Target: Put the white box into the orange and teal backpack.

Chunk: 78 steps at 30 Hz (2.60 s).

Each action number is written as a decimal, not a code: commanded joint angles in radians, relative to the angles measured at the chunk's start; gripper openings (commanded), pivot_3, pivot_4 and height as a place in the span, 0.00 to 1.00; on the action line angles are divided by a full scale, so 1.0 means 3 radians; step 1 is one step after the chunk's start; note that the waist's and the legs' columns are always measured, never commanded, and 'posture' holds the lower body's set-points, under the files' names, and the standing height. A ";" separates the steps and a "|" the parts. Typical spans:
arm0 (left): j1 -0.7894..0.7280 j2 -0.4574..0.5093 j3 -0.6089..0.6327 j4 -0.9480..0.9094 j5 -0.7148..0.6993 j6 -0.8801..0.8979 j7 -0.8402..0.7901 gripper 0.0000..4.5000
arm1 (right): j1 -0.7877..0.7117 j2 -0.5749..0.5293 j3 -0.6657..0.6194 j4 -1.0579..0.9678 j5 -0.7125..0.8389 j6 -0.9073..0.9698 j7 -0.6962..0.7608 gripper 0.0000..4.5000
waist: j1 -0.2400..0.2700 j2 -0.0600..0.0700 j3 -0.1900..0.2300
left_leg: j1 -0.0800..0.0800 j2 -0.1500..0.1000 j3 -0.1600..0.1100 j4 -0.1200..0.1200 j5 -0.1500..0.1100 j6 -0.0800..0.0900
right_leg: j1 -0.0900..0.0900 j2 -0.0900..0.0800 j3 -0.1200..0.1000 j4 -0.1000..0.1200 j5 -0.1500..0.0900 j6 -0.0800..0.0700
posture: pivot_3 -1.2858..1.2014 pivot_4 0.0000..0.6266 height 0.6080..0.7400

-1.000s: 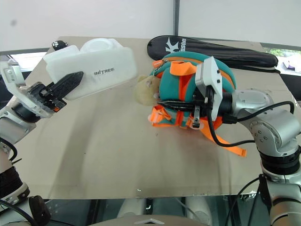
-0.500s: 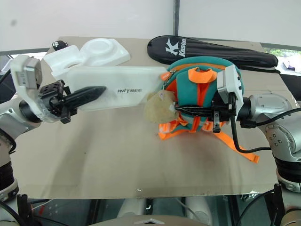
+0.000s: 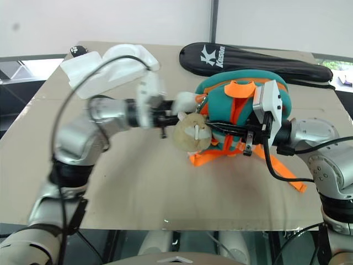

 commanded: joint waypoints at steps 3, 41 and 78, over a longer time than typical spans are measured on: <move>0.0022 -0.0099 -0.0072 0.0214 0.0154 -0.0149 -0.0142 0.53 | 0.0075 -0.0021 -0.0121 -0.0141 -0.0074 -0.0055 -0.0244 0.00 | -0.0090 0.0002 0.0000 | 0.0004 0.0003 -0.0001 -0.0002 0.0000 0.0000 | -0.0002 0.0005 0.0007 0.0002 0.0000 0.0000 | 0.52 0.24 1.00; 0.0642 -0.0048 0.2189 -0.0293 -0.3703 0.2325 0.1280 0.16 | -0.0023 0.0261 -0.0448 0.0126 -0.0229 0.0195 -0.1068 0.00 | -0.0070 0.0006 0.0001 | 0.0004 -0.0009 -0.0025 0.0000 0.0000 -0.0001 | 0.0006 -0.0006 -0.0013 0.0009 0.0000 0.0000 | 0.52 0.24 1.00; 0.2460 0.0788 0.1999 -0.0685 -0.1449 -0.0012 0.0120 1.00 | 0.1418 -0.0331 -0.1085 0.0163 -0.0210 -0.0286 -0.0299 0.88 | -0.0070 0.0013 -0.0004 | 0.0006 -0.0009 -0.0016 -0.0010 0.0000 0.0000 | 0.0005 -0.0008 -0.0004 0.0000 -0.0002 -0.0002 | 0.52 0.24 1.00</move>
